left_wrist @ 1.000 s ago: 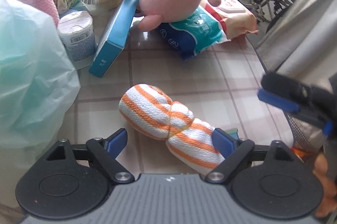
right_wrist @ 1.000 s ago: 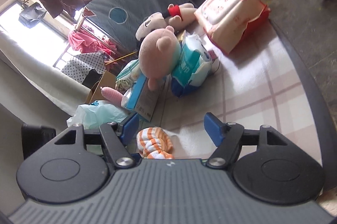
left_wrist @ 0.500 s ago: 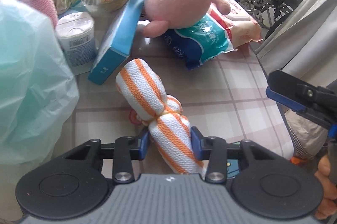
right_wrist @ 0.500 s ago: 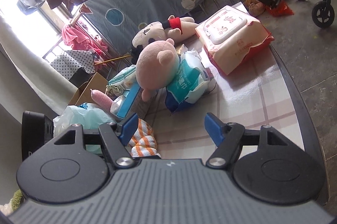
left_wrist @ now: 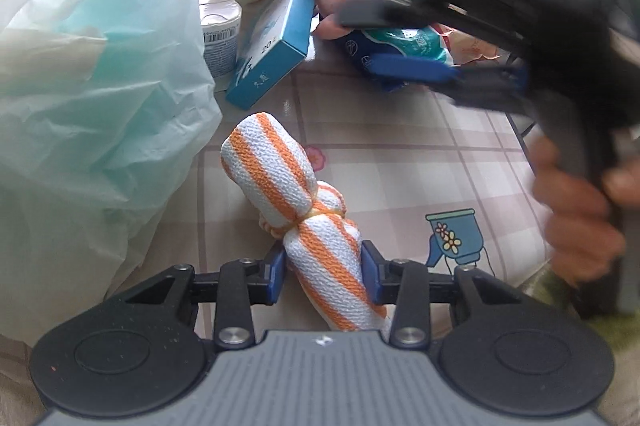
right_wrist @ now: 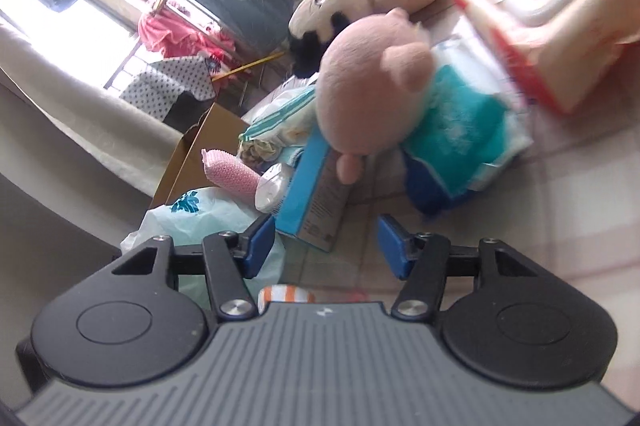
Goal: Organize soft objects
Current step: 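Grasp the blue box with the right tool while the left tool holds the sock bundle, then carry the sock bundle in the left tool and blue box in the right tool to the cardboard box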
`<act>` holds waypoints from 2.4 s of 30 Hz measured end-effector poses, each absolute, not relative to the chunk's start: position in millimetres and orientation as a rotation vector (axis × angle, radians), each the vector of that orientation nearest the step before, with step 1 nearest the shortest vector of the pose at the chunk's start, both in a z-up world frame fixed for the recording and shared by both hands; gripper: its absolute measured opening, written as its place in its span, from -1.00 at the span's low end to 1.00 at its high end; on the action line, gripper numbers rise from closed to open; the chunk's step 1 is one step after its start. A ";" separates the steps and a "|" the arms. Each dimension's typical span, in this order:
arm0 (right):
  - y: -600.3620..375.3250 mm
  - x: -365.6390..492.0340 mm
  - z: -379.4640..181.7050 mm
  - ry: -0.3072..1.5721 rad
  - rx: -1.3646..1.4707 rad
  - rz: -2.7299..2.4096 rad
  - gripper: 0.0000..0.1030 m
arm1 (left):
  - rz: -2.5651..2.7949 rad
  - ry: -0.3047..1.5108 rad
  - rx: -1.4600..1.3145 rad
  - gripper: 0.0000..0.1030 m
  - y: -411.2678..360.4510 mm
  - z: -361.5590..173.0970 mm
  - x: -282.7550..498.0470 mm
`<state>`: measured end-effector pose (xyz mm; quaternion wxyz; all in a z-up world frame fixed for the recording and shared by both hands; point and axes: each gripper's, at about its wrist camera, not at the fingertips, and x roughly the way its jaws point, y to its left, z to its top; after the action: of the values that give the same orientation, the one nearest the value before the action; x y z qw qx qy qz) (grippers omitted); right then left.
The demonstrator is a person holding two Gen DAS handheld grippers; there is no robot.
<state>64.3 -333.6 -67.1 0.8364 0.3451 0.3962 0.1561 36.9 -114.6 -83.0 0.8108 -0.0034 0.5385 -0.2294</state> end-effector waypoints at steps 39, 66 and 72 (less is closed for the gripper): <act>-349.8 -24.0 -57.8 1.018 0.516 0.277 -0.56 | -0.518 1.168 -0.036 0.27 -119.4 -93.0 36.4; -345.7 -47.2 -27.8 0.837 0.613 0.321 -0.63 | -0.523 1.086 -0.088 -0.20 -104.3 -55.9 16.7; -315.6 -47.7 29.3 0.732 0.586 0.437 -0.63 | -0.517 0.921 -0.090 -0.20 -57.2 6.3 -0.3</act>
<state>-47.7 -315.6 29.3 0.8692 0.2801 0.3497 0.2091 -0.3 -57.2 6.3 0.8627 -0.0430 0.4394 -0.2464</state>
